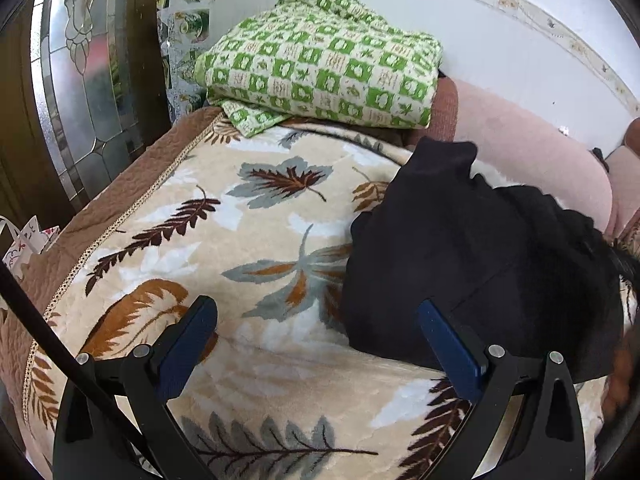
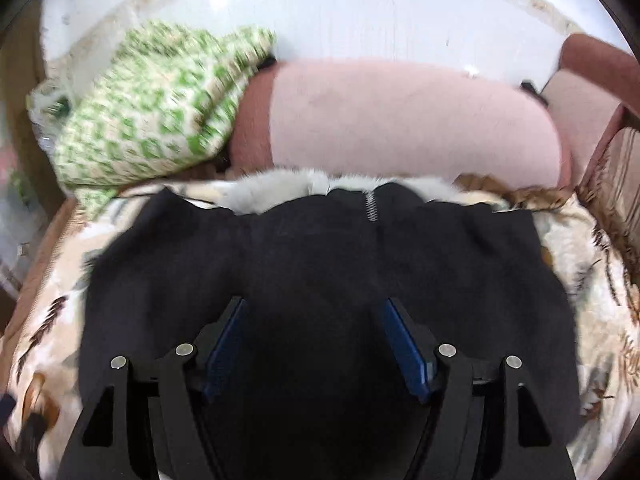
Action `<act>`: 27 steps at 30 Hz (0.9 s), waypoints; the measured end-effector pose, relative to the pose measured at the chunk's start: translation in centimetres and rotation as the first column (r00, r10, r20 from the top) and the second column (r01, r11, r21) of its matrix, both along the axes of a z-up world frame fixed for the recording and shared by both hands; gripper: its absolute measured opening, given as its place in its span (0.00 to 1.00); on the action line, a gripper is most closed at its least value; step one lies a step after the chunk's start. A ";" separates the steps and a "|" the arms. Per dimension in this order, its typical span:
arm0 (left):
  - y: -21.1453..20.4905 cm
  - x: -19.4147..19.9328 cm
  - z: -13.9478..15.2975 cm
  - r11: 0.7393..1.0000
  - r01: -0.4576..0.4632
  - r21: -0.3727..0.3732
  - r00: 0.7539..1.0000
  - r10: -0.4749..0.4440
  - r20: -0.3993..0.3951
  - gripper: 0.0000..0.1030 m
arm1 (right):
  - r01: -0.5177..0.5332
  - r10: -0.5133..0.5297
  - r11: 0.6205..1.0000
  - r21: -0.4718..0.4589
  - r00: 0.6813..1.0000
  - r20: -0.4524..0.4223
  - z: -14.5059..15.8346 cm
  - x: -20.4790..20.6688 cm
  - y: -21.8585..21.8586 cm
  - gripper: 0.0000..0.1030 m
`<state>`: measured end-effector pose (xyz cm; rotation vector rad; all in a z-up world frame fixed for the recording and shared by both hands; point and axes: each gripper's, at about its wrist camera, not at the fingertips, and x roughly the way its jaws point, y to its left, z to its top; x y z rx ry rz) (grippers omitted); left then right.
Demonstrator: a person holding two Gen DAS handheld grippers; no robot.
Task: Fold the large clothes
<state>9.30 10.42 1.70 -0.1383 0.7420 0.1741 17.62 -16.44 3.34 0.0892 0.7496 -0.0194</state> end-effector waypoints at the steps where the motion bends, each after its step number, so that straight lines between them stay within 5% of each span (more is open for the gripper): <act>1: -0.3 -0.3 0.3 1.000 0.002 0.005 1.000 -0.002 0.010 0.99 | -0.002 0.002 1.000 0.002 1.000 0.011 0.4 -2.2 -0.4 0.71; 6: -2.5 -2.1 1.0 0.998 0.020 0.065 0.998 -0.023 0.051 0.99 | 0.041 -0.040 0.998 -0.049 0.999 0.034 -0.3 -11.3 -3.0 0.71; 11: -5.3 -4.1 1.3 0.988 0.023 0.150 0.995 -0.038 0.096 0.99 | 0.096 -0.093 0.990 -0.103 0.995 0.034 -2.6 -15.7 -5.3 0.74; 27: -9.3 -4.1 -1.0 0.967 0.093 0.237 0.992 -0.110 0.060 0.99 | 0.223 -0.224 0.974 -0.023 0.974 -0.032 -4.6 -14.9 -11.7 0.74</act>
